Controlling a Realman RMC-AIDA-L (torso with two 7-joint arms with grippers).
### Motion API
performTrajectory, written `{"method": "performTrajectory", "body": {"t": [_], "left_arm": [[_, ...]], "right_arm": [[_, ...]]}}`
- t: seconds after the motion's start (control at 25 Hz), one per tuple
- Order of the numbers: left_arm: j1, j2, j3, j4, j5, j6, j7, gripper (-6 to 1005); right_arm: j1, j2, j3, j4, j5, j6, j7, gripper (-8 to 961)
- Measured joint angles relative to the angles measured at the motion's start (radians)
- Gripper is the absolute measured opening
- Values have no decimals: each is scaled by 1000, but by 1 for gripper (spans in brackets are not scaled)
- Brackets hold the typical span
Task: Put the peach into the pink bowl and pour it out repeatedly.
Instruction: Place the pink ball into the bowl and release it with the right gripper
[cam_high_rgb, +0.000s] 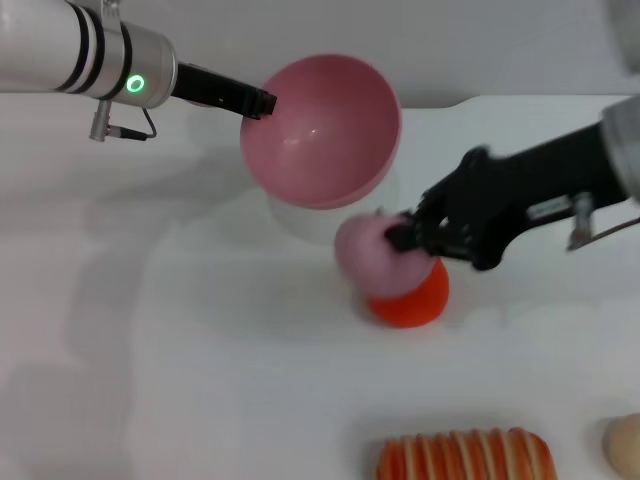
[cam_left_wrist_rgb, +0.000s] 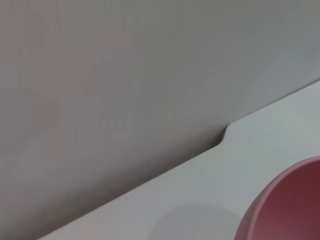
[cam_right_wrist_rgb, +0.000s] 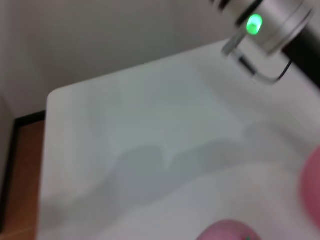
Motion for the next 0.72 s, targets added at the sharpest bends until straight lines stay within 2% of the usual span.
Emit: {"method": "performTrajectory", "body": {"t": [0.32, 0.52, 0.72], "left_arm": [[2, -17, 1, 0, 0, 13, -2, 38], [-7, -31, 2, 6, 0, 40, 0, 38], [-22, -40, 4, 9, 0, 70, -2, 38]], "right_arm": [[-7, -2, 195, -102, 96, -1, -6, 37], [-14, -2, 214, -88, 113, 86, -40, 38], [-10, -3, 202, 12, 112, 168, -82, 38]]}}
